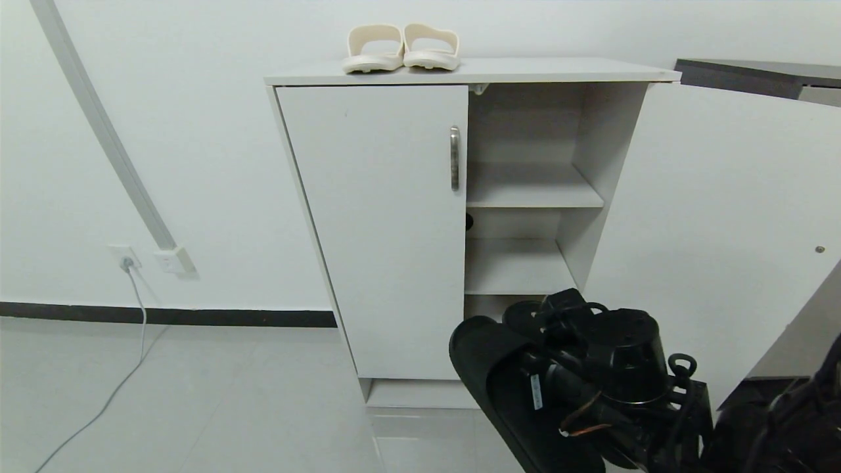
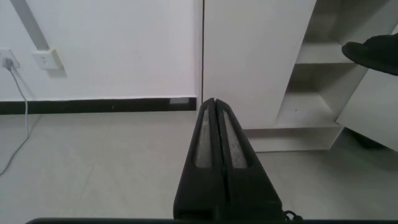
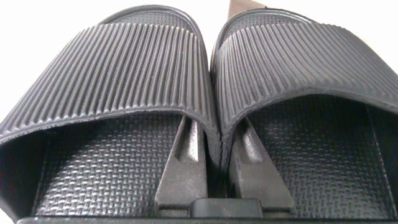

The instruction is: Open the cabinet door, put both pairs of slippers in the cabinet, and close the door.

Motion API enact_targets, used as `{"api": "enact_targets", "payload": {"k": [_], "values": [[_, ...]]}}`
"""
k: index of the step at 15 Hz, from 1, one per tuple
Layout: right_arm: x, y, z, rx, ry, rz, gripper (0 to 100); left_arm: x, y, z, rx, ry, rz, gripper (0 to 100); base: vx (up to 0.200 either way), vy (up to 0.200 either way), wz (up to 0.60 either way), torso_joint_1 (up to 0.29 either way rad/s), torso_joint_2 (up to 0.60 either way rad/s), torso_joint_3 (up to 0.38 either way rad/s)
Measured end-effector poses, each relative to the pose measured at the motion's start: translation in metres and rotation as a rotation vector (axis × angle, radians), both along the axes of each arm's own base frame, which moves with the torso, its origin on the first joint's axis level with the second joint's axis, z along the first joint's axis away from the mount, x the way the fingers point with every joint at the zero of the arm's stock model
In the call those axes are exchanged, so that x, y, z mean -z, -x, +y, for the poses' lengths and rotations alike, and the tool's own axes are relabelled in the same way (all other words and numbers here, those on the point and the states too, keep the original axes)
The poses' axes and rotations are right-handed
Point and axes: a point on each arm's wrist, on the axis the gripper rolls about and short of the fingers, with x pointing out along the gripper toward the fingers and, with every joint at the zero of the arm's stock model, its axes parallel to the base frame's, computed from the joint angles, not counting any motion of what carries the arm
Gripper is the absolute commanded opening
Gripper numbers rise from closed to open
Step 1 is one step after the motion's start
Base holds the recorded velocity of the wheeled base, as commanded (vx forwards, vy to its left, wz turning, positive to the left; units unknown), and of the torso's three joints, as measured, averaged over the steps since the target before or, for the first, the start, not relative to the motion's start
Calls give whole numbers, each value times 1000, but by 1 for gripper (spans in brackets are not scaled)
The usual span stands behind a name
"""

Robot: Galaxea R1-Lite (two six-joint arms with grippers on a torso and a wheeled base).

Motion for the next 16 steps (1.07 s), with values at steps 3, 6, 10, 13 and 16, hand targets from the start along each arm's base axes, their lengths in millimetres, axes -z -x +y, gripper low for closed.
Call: {"api": "enact_targets", "payload": {"k": [3,6,10,13,16], "values": [[2,-21,23,167,-27,-63,0,0,0,0,0,-1,0,0,0,0,0,0,0,0],[4,-37,46,319,-31,-128,0,0,0,0,0,0,0,0,0,0,0,0,0,0],[12,-41,52,322,-20,-124,0,0,0,0,0,0,0,0,0,-100,0,0,2,1],[17,-44,51,330,-11,-118,0,0,0,0,0,-1,1,0,0,-200,0,2,1,1],[24,-49,49,346,-5,-106,0,0,0,0,0,-1,0,0,0,-67,0,2,2,1]]}}
